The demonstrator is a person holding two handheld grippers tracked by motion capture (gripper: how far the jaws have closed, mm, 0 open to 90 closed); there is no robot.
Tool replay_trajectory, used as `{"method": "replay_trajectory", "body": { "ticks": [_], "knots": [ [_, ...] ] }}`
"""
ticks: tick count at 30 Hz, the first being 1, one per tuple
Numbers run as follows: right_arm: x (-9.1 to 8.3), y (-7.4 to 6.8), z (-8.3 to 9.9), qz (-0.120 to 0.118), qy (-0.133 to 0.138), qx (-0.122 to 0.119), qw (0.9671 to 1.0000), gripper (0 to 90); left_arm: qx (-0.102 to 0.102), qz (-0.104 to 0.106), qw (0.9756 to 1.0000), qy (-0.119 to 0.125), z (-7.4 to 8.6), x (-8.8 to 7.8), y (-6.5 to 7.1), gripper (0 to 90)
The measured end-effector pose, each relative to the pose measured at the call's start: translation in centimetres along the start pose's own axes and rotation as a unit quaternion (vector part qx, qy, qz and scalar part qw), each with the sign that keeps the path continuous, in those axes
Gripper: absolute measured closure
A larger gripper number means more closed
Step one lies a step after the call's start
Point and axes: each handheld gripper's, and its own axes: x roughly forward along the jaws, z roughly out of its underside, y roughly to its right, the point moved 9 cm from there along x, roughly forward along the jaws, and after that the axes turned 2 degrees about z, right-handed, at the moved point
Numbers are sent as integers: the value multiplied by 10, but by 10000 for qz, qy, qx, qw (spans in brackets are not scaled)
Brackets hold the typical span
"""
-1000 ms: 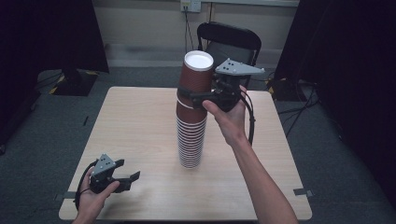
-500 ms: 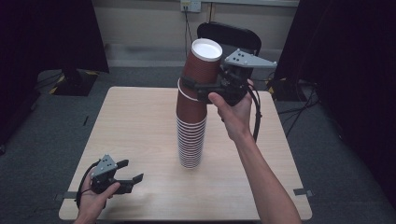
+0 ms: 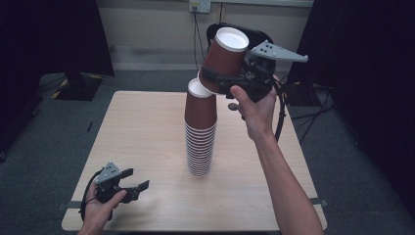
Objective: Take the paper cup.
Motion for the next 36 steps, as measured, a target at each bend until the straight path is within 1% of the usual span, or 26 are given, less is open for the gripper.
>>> {"method": "replay_trajectory", "body": {
  "ticks": [1, 2, 4, 6, 8, 9, 12, 13, 14, 16, 17, 19, 22, 24, 26, 28, 30, 31, 33, 35, 36],
  "knots": [
    [-1, 2, 0, 62, 7, -12, 10000, 125, -35, 15, 10000, 16, 0, 0, 0, 183],
    [-2, 4, -1, 130, 18, 2, 9999, 126, -22, 28, 10000, 7, 1, 0, 1, 183],
    [-4, 7, -2, 170, 24, -4, 9999, 126, 39, 33, 10000, -19, 1, 0, 3, 183],
    [-7, 11, -2, 203, 39, 14, 9998, 126, 127, 39, 9999, -32, 1, 1, 6, 183],
    [-10, 14, -2, 245, 28, 22, 9997, 127, 269, 47, 9996, -25, -1, 2, 10, 183],
    [-12, 17, -2, 301, 20, 20, 9995, 127, 271, 77, 9996, -11, -1, 2, 11, 183],
    [-15, 22, -1, 381, -46, 11, 9993, 127, 410, 122, 9991, -20, -1, 2, 16, 182],
    [-17, 24, 0, 401, -55, 1, 9992, 127, 478, 125, 9988, -18, -1, 2, 17, 183],
    [-19, 26, 1, 426, -61, 15, 9991, 127, 493, 133, 9987, 6, -2, 2, 19, 183],
    [-23, 30, 4, 484, -101, 12, 9988, 128, 569, 106, 9983, -40, -1, 2, 20, 183],
    [-25, 33, 6, 527, -112, 19, 9985, 128, 530, 136, 9985, -74, 0, 3, 21, 183],
    [-29, 37, 11, 603, -147, 45, 9981, 128, 470, 216, 9986, -62, -1, 3, 22, 194],
    [-36, 41, 16, 752, -158, 68, 9970, 128, 542, 235, 9983, -14, -3, 3, 24, 200],
    [-39, 41, 17, 782, -155, 92, 9968, 128, 565, 229, 9981, -6, -4, 3, 25, 199],
    [-44, 39, 23, 768, -199, 97, 9968, 128, 618, 305, 9976, 26, -5, 4, 29, 199],
    [-48, 38, 29, 758, -218, 127, 9968, 128, 641, 444, 9969, 57, -6, 4, 34, 197],
    [-51, 39, 37, 741, -236, 161, 9968, 128, 756, 431, 9962, 42, -6, 5, 38, 197],
    [-52, 39, 42, 750, -270, 199, 9966, 128, 792, 479, 9957, 55, -6, 5, 40, 197],
    [-54, 39, 52, 735, -336, 257, 9964, 128, 773, 487, 9958, 82, -8, 6, 43, 183],
    [-55, 40, 63, 738, -409, 319, 9959, 128, 832, 491, 9953, 103, -9, 6, 45, 182],
    [-55, 40, 68, 718, -432, 354, 9959, 128, 796, 484, 9955, 143, -9, 6, 46, 182]
  ]
}}
